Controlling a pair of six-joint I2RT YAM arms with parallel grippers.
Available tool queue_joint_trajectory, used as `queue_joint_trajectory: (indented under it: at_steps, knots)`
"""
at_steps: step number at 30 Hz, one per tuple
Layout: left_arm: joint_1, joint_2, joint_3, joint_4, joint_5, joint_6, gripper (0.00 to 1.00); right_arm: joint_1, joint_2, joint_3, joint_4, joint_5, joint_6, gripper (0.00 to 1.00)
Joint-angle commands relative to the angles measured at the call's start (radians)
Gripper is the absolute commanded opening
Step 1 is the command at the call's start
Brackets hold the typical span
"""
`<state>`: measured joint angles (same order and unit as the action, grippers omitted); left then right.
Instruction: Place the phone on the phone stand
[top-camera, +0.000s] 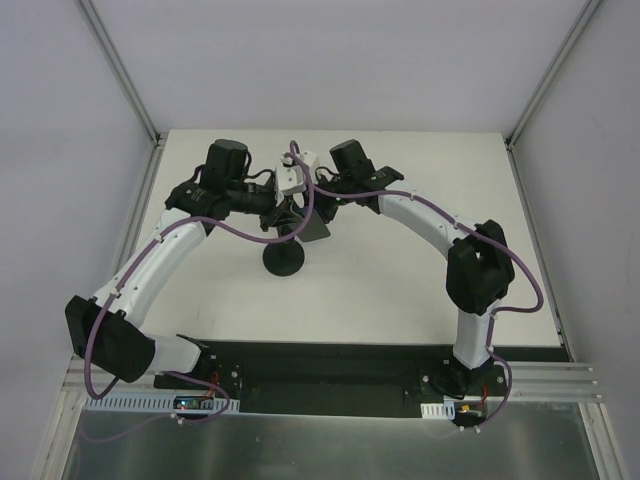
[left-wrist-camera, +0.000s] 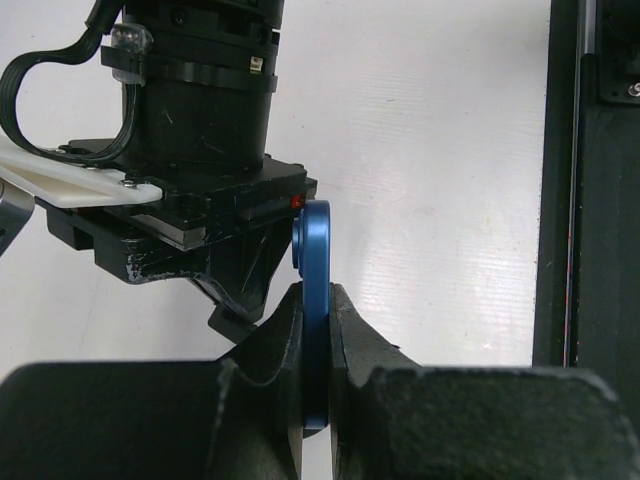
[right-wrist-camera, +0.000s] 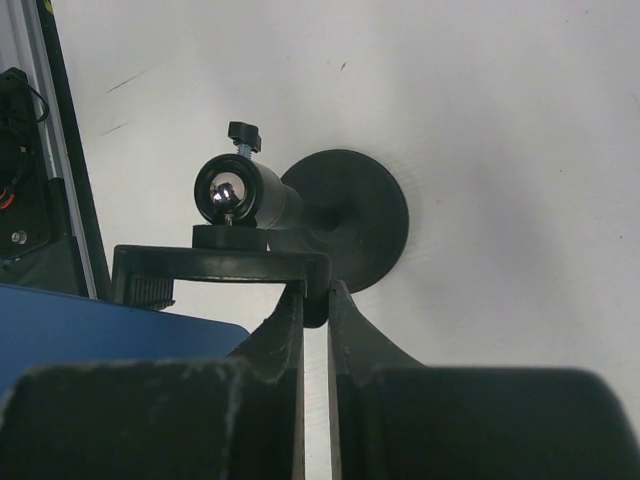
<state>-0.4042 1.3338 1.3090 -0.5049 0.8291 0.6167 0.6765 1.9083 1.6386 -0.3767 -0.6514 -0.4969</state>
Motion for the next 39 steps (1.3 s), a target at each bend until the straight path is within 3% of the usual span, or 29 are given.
queue_joint_trajectory:
  at_steps: [1,8,11,15,16,17,20,23,26,33,39]
  knots:
    - [0.038,-0.050,0.013,0.028,-0.028,-0.047,0.00,0.000,-0.092,0.044,0.007,-0.022,0.061,0.00]
    - [0.039,-0.152,-0.033,0.121,-0.044,-0.210,0.00,0.049,-0.118,0.017,0.021,0.159,0.146,0.00]
    - [0.038,-0.179,-0.057,0.158,-0.008,-0.241,0.00,0.070,-0.118,0.001,0.031,0.220,0.168,0.02]
    - [0.039,-0.211,-0.077,0.161,-0.062,-0.248,0.00,0.086,-0.146,-0.043,0.082,0.257,0.199,0.04]
    - [0.038,-0.217,-0.077,0.155,-0.070,-0.252,0.00,0.086,-0.150,-0.043,0.082,0.269,0.201,0.08]
    - [0.039,-0.222,-0.076,0.143,-0.073,-0.264,0.00,0.087,-0.153,-0.046,0.082,0.277,0.201,0.24]
    - [0.039,-0.238,-0.073,0.129,-0.068,-0.313,0.00,0.084,-0.167,-0.040,0.061,0.263,0.196,0.58]
    - [0.041,-0.277,-0.077,0.112,-0.058,-0.395,0.00,0.083,-0.190,-0.040,0.018,0.263,0.181,0.75]
    - [0.041,-0.335,-0.105,0.112,-0.035,-0.458,0.00,0.077,-0.230,-0.074,0.001,0.251,0.173,0.84]
    - [0.045,-0.374,-0.102,0.071,-0.059,-0.532,0.00,0.003,-0.360,-0.212,0.015,0.253,0.182,0.89]
    - [0.077,-0.331,-0.031,0.008,-0.059,-0.604,0.00,-0.031,-0.553,-0.414,0.143,0.035,0.202,0.94]
